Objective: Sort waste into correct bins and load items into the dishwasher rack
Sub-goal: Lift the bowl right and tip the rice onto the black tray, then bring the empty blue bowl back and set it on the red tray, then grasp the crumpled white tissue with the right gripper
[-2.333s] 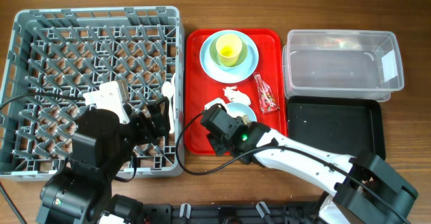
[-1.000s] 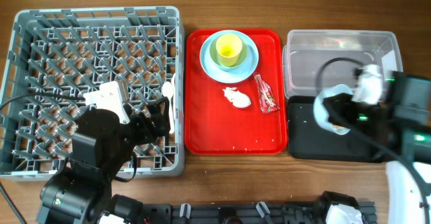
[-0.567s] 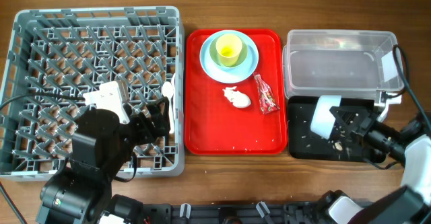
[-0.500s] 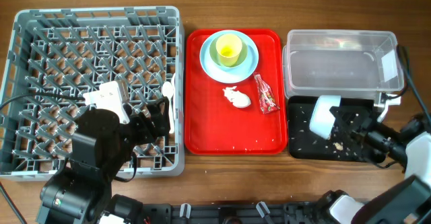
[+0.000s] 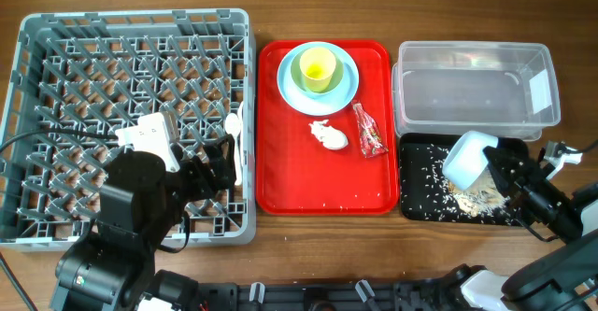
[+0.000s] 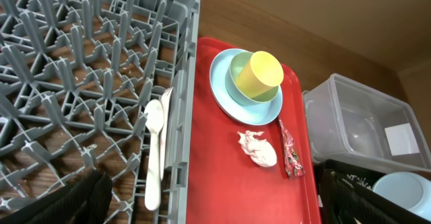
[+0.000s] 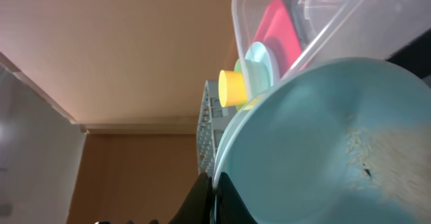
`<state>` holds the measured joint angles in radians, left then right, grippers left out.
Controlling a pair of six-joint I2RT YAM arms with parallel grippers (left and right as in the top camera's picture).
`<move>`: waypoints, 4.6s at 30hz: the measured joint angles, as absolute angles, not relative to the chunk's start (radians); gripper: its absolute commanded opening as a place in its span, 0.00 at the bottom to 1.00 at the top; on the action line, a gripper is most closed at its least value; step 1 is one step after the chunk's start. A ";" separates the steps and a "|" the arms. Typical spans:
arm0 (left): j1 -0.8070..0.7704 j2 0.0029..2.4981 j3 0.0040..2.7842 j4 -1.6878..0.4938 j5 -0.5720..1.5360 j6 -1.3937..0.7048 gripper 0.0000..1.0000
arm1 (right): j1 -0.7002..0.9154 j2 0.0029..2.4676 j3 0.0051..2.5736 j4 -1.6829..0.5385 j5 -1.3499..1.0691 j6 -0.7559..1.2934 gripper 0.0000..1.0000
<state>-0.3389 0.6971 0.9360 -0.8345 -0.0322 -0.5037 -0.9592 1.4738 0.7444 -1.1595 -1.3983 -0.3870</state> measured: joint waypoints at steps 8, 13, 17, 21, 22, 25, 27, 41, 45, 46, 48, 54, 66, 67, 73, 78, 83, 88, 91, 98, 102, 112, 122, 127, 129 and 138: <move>-0.339 0.697 0.936 -0.834 -0.032 -0.504 1.00 | -0.960 1.474 0.743 -1.230 -1.467 -0.357 0.04; -0.339 0.697 0.936 -0.834 -0.032 -0.504 1.00 | -0.960 1.474 0.743 -1.286 -1.474 -0.349 0.04; -0.339 0.697 0.936 -0.834 -0.032 -0.504 1.00 | -0.960 1.474 0.743 -1.341 -1.473 -0.360 0.04; -0.339 0.697 0.936 -0.834 -0.032 -0.504 1.00 | -0.960 1.474 0.743 -1.325 -1.466 -0.357 0.04; -0.339 0.697 0.936 -0.834 -0.032 -0.504 1.00 | -0.959 1.474 0.743 -1.311 -1.465 -0.355 0.04; -0.339 0.697 0.936 -0.834 -0.032 -0.504 1.00 | -0.959 1.474 0.743 -1.356 -1.459 -0.353 0.04; -0.339 0.697 0.936 -0.834 -0.032 -0.504 1.00 | -0.957 1.473 0.743 -1.335 -1.459 -0.363 0.05; -0.339 0.697 0.936 -0.834 -0.032 -0.504 1.00 | -0.867 1.426 0.749 -1.187 -1.477 -0.228 0.04; -0.339 0.697 0.936 -0.834 -0.032 -0.504 1.00 | -0.837 1.386 0.751 -1.253 -1.497 -0.232 0.04; -0.339 0.697 0.936 -0.834 -0.032 -0.504 1.00 | -0.833 1.375 0.751 -1.230 -1.496 -0.210 0.04; -0.339 0.697 0.936 -0.834 -0.033 -0.504 1.00 | -0.824 1.363 0.752 -1.222 -1.494 -0.194 0.04; -0.339 0.697 0.936 -0.834 -0.032 -0.504 1.00 | -0.809 1.299 0.760 -1.136 -1.445 -0.113 0.04; -0.339 0.697 0.936 -0.834 -0.032 -0.504 1.00 | -0.261 1.112 1.163 -1.077 -0.936 0.215 0.04; -0.339 0.697 0.936 -0.834 -0.032 -0.504 1.00 | -0.135 1.097 1.195 -1.059 -0.840 0.251 0.04; -0.339 0.697 0.936 -0.834 -0.032 -0.504 1.00 | 0.551 1.210 1.214 -0.913 -0.363 0.476 0.04; -0.339 0.697 0.936 -0.834 -0.036 -0.504 1.00 | 0.828 1.489 1.213 -0.775 -0.242 0.570 0.04; -0.338 0.697 0.936 -0.835 -0.040 -0.504 1.00 | 0.871 1.672 1.213 -0.739 -0.227 0.590 0.28; -0.338 0.697 0.936 -0.834 -0.046 -0.507 1.00 | 0.863 1.689 1.215 -0.732 -0.238 0.543 0.68; -0.338 0.697 0.936 -0.834 -0.047 -0.507 1.00 | 0.813 1.660 1.242 -0.779 -0.226 0.487 0.70; -0.338 0.697 0.936 -0.835 -0.046 -0.507 1.00 | 0.563 1.619 1.263 -0.812 -0.062 0.371 0.69; -0.338 0.697 0.936 -0.834 -0.046 -0.507 1.00 | 0.512 1.678 1.255 -0.778 -0.021 0.339 0.69; -0.338 0.697 0.936 -0.834 -0.046 -0.507 1.00 | 0.503 1.855 1.245 -0.723 -0.059 0.255 0.68; -0.338 0.697 0.936 -0.834 -0.046 -0.507 1.00 | 0.503 1.856 1.146 -0.559 -0.112 0.255 0.55; -0.338 0.697 0.936 -0.834 -0.046 -0.507 1.00 | 0.503 1.860 1.089 -0.508 -0.121 0.245 0.22; -0.338 0.697 0.936 -0.834 -0.046 -0.507 1.00 | 0.503 1.858 1.109 -0.576 -0.156 0.241 0.19; -0.338 0.697 0.936 -0.834 -0.046 -0.507 1.00 | 0.389 1.505 1.340 -0.823 0.207 0.298 0.16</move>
